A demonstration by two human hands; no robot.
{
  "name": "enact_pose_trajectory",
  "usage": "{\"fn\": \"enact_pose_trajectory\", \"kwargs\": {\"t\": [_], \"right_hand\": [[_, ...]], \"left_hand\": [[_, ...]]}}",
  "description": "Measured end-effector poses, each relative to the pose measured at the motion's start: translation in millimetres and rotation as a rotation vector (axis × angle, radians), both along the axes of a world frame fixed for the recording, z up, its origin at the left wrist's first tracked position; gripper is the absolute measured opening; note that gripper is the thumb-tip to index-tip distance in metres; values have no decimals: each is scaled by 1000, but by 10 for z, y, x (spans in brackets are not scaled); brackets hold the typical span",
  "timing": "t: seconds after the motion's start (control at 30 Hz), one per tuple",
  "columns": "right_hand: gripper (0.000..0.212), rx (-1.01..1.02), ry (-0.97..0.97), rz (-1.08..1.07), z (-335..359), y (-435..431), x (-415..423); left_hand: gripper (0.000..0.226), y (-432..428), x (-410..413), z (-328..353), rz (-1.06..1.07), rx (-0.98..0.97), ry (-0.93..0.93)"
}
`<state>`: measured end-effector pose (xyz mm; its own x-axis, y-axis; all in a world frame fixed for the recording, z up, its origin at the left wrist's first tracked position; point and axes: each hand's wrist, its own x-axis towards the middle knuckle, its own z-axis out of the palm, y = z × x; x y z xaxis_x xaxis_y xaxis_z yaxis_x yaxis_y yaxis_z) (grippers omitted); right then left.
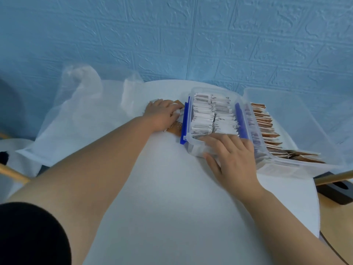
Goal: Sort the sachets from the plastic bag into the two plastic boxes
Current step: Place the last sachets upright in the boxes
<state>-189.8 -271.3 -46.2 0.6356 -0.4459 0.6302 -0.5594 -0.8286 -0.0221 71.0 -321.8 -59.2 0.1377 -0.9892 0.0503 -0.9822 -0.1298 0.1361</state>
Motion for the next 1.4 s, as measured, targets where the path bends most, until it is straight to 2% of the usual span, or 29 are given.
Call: {"fn": "enact_pose_trajectory", "kwargs": {"t": [0.3, 0.43, 0.6, 0.7, 0.77, 0.83, 0.9, 0.97, 1.07, 1.2, 1.3, 1.4], "right_hand": [[31, 5, -3, -25, 17, 10, 28], [28, 18, -11, -25, 43, 23, 30], [30, 66, 35, -48, 94, 49, 31], [31, 114, 27, -44, 106, 73, 28], [33, 106, -39, 11, 102, 143, 35], [30, 114, -129, 126, 95, 283, 51], [26, 185, -147, 252, 67, 459, 90], [30, 364, -86, 307, 31, 603, 165], [44, 590, 84, 273, -15, 667, 336], [56, 626, 290, 176, -66, 629, 419], [71, 558, 333, 191, -114, 643, 245], [82, 538, 333, 182, -115, 697, -42]], "left_hand": [[45, 807, -280, 24, -42, 26, 5], [66, 1192, -570, 77, 6, 30, 16], [57, 1573, -901, 25, 83, -13, 6], [45, 1760, -1064, 19, 106, -6, -9], [46, 1859, -1120, 47, 73, -26, 62], [54, 1928, -1114, 104, 50, -105, 215], [54, 1957, -1048, 131, 108, -191, 280], [46, 1982, -992, 130, 200, -169, 249], [45, 2042, -967, 73, 237, -69, 239], [43, 2177, -1000, 32, 221, -96, 277], [45, 2285, -1058, 37, 191, -87, 279], [73, 2392, -1151, 30, 94, -27, 240]]}}
